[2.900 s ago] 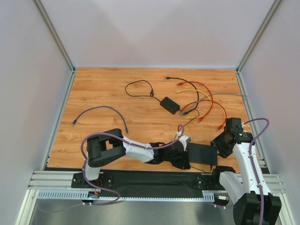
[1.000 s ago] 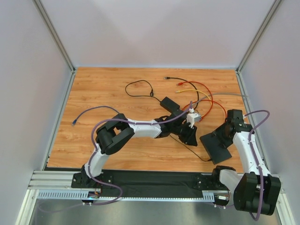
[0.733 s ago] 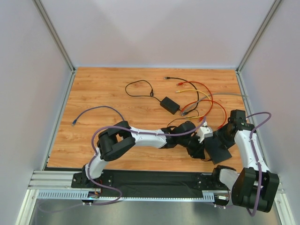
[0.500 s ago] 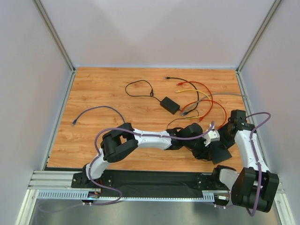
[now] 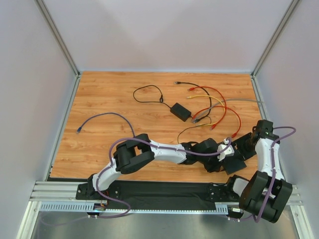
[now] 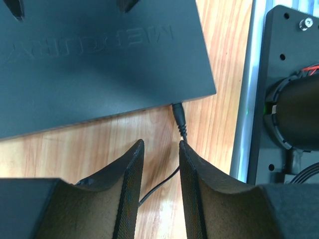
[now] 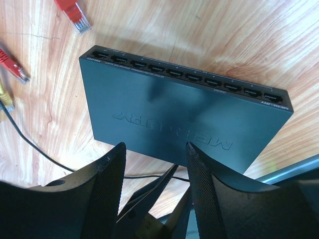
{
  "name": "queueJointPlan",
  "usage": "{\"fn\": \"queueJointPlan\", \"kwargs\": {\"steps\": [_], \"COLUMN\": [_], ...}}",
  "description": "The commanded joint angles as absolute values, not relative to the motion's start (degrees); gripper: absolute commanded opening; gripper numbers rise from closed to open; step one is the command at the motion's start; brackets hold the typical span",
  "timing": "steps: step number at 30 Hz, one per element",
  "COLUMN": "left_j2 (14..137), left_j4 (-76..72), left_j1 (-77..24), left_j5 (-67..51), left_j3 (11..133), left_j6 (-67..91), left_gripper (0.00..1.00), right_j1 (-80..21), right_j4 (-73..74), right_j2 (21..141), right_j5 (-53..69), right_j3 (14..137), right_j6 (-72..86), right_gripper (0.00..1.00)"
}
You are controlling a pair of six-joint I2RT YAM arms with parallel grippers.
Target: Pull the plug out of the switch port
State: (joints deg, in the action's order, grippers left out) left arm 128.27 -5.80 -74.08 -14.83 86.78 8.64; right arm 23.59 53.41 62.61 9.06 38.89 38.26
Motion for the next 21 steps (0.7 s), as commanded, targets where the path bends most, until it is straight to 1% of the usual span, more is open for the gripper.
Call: {"fn": "queueJointPlan", "kwargs": {"steps": [1, 7, 16, 21], "left_j2": [127.88, 129.29, 126.83, 127.7], "left_j4": [-9.05, -9.23, -13.71, -17.4], "left_j1": [-75.14, -75.67, -75.67, -75.67], "left_j5": [-14.07, -12.83, -9.06, -12.04], "left_j3": [87.72, 88.94, 86.13, 85.43], "left_j6": [8.52, 9.4, 13.17, 15.73], "left_gripper": [0.42, 0.42, 0.42, 0.41], "right_j1": [24.78, 24.87, 24.87, 24.87], "right_j4": [54.31, 53.79, 53.35, 53.61], "right_j2": [62.23, 61.26, 61.35, 61.96], "right_j5": [11.08, 11.42, 12.48, 13.1], "right_j3": [39.29, 38.15, 37.71, 37.7], "right_j6": [35.33, 35.42, 35.16, 35.16], "right_gripper": [0.54, 0.54, 0.54, 0.54]}}
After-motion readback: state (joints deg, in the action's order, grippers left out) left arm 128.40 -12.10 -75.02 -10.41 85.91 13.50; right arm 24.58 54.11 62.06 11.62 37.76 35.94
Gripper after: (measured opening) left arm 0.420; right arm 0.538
